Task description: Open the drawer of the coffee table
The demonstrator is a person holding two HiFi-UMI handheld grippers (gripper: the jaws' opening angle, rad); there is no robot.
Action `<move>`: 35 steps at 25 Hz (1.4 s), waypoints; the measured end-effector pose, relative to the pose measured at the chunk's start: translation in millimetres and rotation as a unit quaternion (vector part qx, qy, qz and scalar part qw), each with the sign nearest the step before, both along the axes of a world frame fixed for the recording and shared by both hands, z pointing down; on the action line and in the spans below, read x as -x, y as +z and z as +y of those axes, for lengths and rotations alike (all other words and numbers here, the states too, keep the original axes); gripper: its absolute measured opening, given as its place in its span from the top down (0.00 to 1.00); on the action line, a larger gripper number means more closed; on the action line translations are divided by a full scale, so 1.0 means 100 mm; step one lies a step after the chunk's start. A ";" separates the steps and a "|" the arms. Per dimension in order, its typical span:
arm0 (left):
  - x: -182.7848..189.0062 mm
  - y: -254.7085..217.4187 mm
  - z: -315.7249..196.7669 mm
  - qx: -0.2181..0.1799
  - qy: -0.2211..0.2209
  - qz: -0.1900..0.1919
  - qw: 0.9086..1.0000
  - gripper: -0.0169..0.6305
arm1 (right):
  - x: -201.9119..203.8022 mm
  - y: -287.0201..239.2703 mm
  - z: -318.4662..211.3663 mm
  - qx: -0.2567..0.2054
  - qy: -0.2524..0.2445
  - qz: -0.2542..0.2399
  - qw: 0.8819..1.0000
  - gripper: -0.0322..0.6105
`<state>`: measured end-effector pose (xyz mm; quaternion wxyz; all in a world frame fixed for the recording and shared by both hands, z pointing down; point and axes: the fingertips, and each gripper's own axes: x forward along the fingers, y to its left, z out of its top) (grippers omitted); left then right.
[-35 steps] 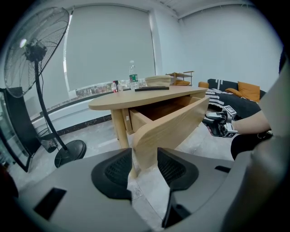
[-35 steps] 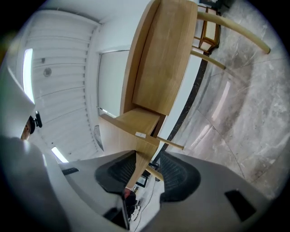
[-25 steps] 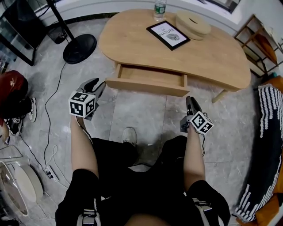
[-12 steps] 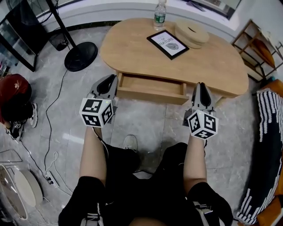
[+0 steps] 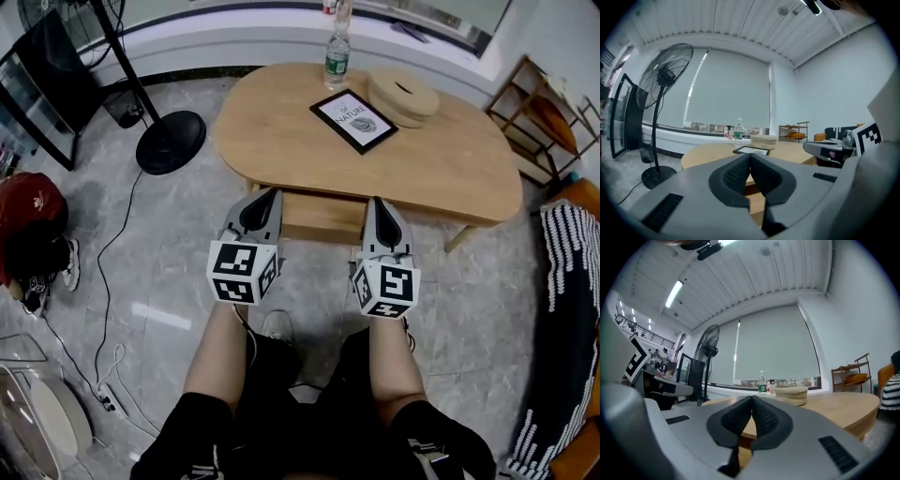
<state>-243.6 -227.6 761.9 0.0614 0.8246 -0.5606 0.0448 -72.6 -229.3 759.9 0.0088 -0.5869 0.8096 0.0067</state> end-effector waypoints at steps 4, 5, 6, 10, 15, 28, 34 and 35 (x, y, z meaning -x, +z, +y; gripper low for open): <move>0.14 -0.11 -0.16 0.000 -0.022 0.012 1.000 0.94 | 0.14 -0.13 -0.16 0.003 -0.014 0.001 1.000 0.93; 0.18 -0.21 -0.19 -0.003 -0.032 0.008 0.999 0.94 | 0.19 -0.24 -0.21 0.002 -0.018 0.002 1.000 0.93; 0.22 -0.37 -0.20 -0.005 -0.042 0.004 0.999 0.94 | 0.23 -0.39 -0.26 0.001 -0.021 0.004 1.000 0.93; 0.32 -1.49 -0.17 0.005 -0.047 0.012 0.999 0.94 | 0.38 -1.47 -0.40 -0.008 -0.025 0.002 1.000 0.93; 0.29 -3.52 -0.10 0.007 -0.036 0.022 0.999 0.94 | 0.42 -3.53 -0.33 -0.017 -0.035 -0.032 0.999 0.93; -0.37 -6.91 1.47 -0.021 -0.013 0.030 0.999 0.94 | 0.03 -7.10 1.51 -0.073 -0.039 -0.035 0.996 0.93; -0.44 -7.06 1.96 -0.042 0.003 0.009 0.999 0.94 | -0.01 -7.27 1.92 -0.085 -0.026 -0.037 0.995 0.93; -0.42 -7.08 2.02 -0.048 0.002 0.003 0.999 0.94 | 0.01 -7.29 1.98 -0.087 -0.025 -0.037 0.995 0.93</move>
